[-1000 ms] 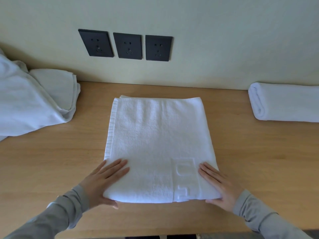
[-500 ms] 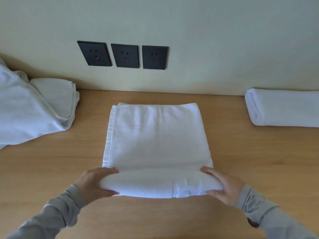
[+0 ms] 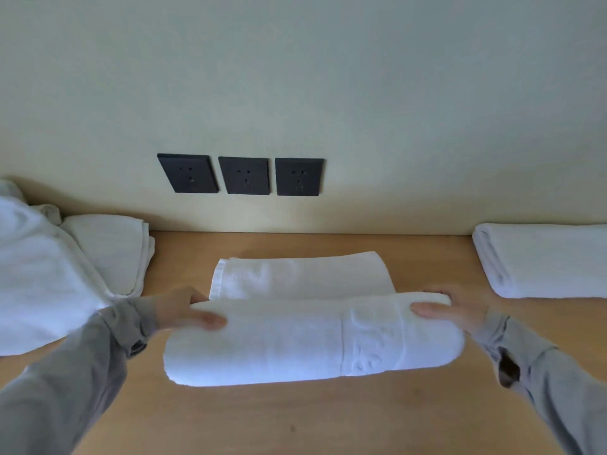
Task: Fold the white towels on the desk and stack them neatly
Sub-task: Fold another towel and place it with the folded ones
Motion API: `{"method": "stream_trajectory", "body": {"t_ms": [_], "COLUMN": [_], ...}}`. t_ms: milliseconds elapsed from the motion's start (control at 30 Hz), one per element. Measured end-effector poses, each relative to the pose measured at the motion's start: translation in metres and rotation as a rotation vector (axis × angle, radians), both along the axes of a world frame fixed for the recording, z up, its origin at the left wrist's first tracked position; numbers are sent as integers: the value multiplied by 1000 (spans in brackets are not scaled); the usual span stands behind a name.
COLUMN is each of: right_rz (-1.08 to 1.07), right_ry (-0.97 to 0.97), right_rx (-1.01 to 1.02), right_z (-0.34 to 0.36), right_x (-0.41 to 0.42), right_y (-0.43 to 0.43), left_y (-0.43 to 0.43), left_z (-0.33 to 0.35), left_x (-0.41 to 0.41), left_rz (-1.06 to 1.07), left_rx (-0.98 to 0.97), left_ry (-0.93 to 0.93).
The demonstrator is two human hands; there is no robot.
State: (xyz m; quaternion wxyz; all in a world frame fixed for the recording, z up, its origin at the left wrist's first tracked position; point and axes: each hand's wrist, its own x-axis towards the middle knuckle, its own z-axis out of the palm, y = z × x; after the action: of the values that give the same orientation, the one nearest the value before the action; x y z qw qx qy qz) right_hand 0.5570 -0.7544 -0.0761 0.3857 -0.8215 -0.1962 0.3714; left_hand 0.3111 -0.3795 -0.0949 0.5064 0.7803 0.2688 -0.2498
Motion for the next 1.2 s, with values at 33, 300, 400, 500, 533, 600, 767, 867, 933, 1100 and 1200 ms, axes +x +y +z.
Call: {"method": "stream_trajectory", "body": {"t_ms": [33, 300, 400, 500, 533, 600, 767, 867, 933, 1100, 1200], "right_rz": [-18, -326, -329, -326, -355, -462, -564, -645, -618, -523, -494], "right_ry": [27, 128, 150, 167, 173, 192, -18, -106, -122, -127, -196], "right_rx": [5, -26, -62, -59, -27, 67, 190, 124, 48, -71, -165], "right_z": [4, -27, -34, -32, -29, -24, -33, -63, -81, -96, -102], "right_x": [9, 76, 86, 87, 86, 80, 44, 30, 32, 46, 50], "right_y": [10, 83, 88, 90, 91, 89, 88, 96, 98, 102, 105], "left_y": [5, 19, 15, 1, -3, -7, -5, -7, -8, -5, -6], "left_z": [2, 5, 5, -11, -15, -23, -46, -68, -75, -84, -86], "left_x": [9, 45, 46, 48, 53, 64, 83, 80, 79, 77, 76], "left_rz": [36, 568, 693, 661, 730, 805, 845, 794, 791, 799, 804], "left_rx": [-41, -218, -179, 244, 292, 367, 410, 381, 383, 409, 409], "left_ry": [11, -170, -164, -275, -343, -411, -358, -260, -260, -303, -310]}}
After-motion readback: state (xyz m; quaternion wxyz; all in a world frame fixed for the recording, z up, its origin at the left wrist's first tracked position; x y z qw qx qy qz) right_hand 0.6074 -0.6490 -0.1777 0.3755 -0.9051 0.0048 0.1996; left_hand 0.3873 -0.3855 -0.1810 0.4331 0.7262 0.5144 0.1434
